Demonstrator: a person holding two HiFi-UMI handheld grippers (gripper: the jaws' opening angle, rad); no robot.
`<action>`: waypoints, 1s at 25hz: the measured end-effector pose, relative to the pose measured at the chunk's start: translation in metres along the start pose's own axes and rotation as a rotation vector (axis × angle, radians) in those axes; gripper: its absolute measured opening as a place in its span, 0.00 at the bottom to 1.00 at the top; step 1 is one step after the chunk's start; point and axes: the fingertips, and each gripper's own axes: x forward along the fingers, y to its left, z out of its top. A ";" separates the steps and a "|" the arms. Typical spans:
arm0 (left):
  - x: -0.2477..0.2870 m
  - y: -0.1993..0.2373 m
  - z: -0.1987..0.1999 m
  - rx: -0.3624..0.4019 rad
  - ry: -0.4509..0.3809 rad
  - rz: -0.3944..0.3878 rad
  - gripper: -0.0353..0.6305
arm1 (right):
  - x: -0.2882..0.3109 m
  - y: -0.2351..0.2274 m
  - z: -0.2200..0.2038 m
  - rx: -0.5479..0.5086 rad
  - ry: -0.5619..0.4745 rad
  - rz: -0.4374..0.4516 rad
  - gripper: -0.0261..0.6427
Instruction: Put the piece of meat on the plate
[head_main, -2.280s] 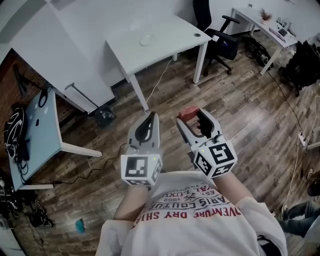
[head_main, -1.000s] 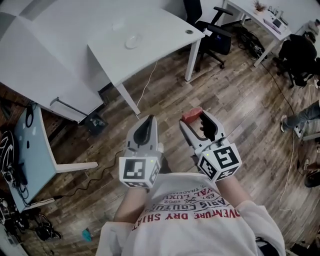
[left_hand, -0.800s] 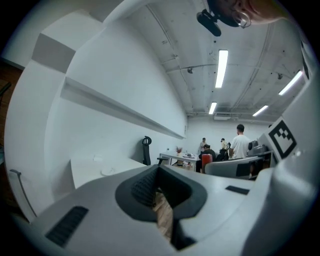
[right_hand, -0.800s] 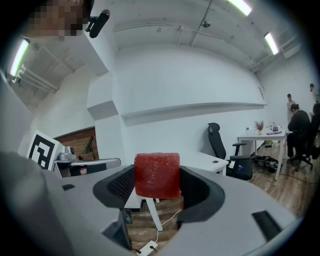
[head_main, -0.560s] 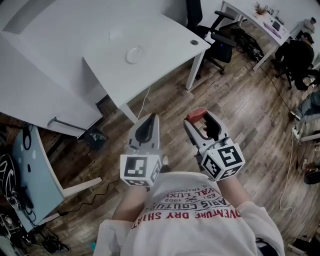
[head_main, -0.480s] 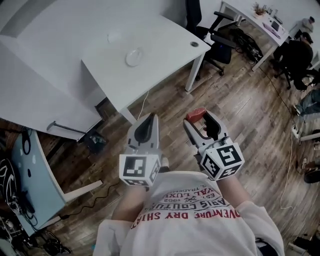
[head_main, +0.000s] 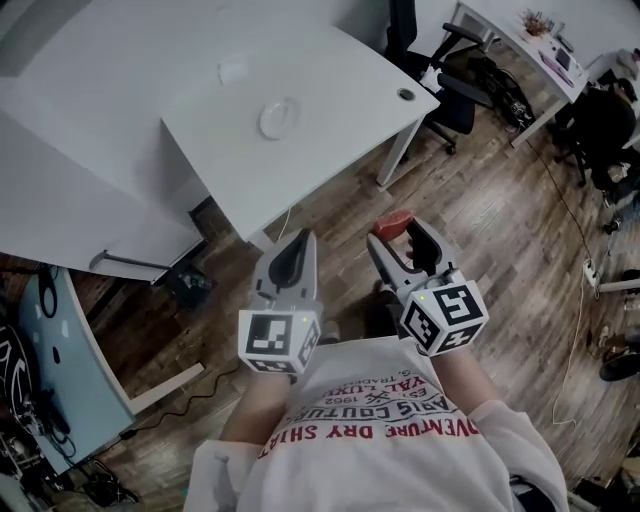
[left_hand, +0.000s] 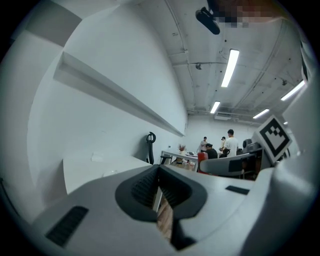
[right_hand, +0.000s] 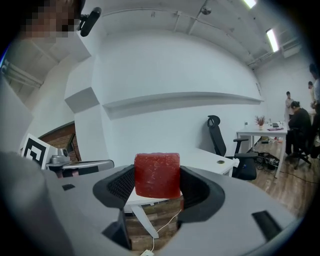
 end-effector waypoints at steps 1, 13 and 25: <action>0.005 0.002 0.000 0.000 0.002 0.009 0.06 | 0.007 -0.002 0.000 -0.001 0.005 0.013 0.47; 0.119 0.027 0.012 -0.005 -0.002 0.188 0.06 | 0.110 -0.077 0.030 -0.040 0.048 0.212 0.47; 0.260 0.017 0.032 -0.034 0.007 0.321 0.06 | 0.195 -0.197 0.078 -0.066 0.094 0.350 0.47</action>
